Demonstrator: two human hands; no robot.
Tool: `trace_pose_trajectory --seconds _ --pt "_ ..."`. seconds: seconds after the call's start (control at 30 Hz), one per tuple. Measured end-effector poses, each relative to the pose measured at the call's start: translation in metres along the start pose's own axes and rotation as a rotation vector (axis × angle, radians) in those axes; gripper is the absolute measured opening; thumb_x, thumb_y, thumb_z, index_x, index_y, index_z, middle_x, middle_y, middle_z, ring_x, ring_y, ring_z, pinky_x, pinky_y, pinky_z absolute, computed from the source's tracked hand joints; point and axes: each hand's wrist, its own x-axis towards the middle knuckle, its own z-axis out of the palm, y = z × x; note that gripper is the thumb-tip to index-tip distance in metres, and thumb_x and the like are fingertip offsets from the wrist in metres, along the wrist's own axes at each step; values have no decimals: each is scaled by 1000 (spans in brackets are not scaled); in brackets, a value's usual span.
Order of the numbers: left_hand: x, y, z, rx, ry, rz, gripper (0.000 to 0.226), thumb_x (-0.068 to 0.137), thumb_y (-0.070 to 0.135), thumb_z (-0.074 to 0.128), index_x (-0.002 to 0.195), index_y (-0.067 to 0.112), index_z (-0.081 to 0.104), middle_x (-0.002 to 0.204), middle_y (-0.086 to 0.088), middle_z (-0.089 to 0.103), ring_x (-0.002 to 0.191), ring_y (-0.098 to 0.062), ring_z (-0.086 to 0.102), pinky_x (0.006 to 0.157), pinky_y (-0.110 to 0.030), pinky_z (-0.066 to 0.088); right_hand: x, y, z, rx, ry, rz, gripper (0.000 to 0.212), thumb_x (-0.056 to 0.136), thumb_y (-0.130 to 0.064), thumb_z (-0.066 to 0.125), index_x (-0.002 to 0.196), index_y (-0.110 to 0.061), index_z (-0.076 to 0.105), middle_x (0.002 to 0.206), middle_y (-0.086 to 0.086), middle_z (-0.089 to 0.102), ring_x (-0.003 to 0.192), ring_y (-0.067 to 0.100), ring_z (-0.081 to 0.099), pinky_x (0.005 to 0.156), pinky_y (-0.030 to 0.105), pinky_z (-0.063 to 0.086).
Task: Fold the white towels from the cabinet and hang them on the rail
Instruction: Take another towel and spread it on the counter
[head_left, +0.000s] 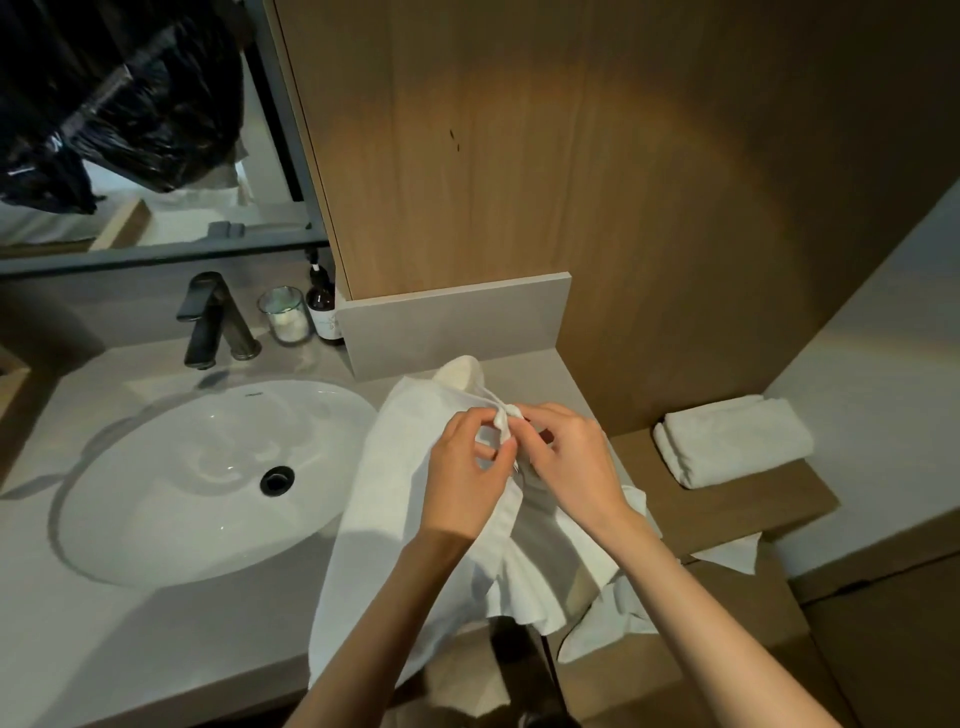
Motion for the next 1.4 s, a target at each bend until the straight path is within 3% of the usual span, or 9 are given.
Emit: trace_pose_trajectory --seconds 0.17,0.33,0.47,0.57,0.73,0.8,1.0,1.2,1.4 --pt "-10 9 1 15 -104 -19 36 88 23 67 121 25 54 123 9 53 91 -14 66 76 -16 55 -7 1 -12 -15 3 -5 21 97 -31 55 104 -33 74 89 -6 68 76 11 62 69 36 52" --pt "-25 8 7 -77 -173 -35 41 87 32 60 127 29 53 130 3 53 108 -22 62 92 -42 55 -13 6 -35 23 -126 -36 25 93 -35 60 116 -30 70 104 -8 65 86 9 62 79 34 54" --pt "-34 20 19 -220 -215 -24 33 83 36 56 109 56 58 132 4 54 116 -27 59 98 -44 51 -18 15 -57 23 -124 -97 24 94 -27 61 116 -27 70 102 -7 65 88 11 62 78 36 54" --pt "-41 30 32 -289 -254 31 37 90 18 61 105 52 65 130 7 56 115 -25 59 99 -45 50 -23 25 -77 17 -93 -120 23 96 -21 57 113 -26 72 101 -8 66 89 10 62 77 38 54" --pt "-39 36 37 73 84 237 36 87 11 65 120 25 57 126 8 55 120 -8 47 105 -28 39 -37 33 -126 -36 -43 -177 23 99 -26 53 113 -29 71 101 -17 67 91 15 53 76 30 46" --pt "-35 35 35 247 -33 318 46 86 29 69 128 27 51 135 11 47 127 -8 37 107 -17 25 -42 32 -152 -26 -18 -221 23 99 -24 54 112 -30 71 101 -20 67 89 17 50 75 16 37" --pt "-31 31 54 533 -305 354 41 75 57 48 105 32 62 100 20 58 94 -10 50 84 -31 35 -71 31 -221 175 -24 -289 24 95 -8 57 108 -22 72 105 -14 69 100 4 64 85 15 45" --pt "-54 0 67 885 -496 238 44 80 67 57 96 26 63 95 9 65 91 -13 56 79 -31 31 -100 71 -256 261 110 -83 25 100 -11 50 114 -14 71 99 -6 70 63 -2 61 63 7 41" --pt "-82 -21 68 1183 -332 140 48 86 62 55 120 28 59 110 4 68 105 -17 58 77 -30 21 -128 107 -261 403 204 120 25 102 -15 47 116 -18 67 105 -1 70 65 22 71 40 19 45"
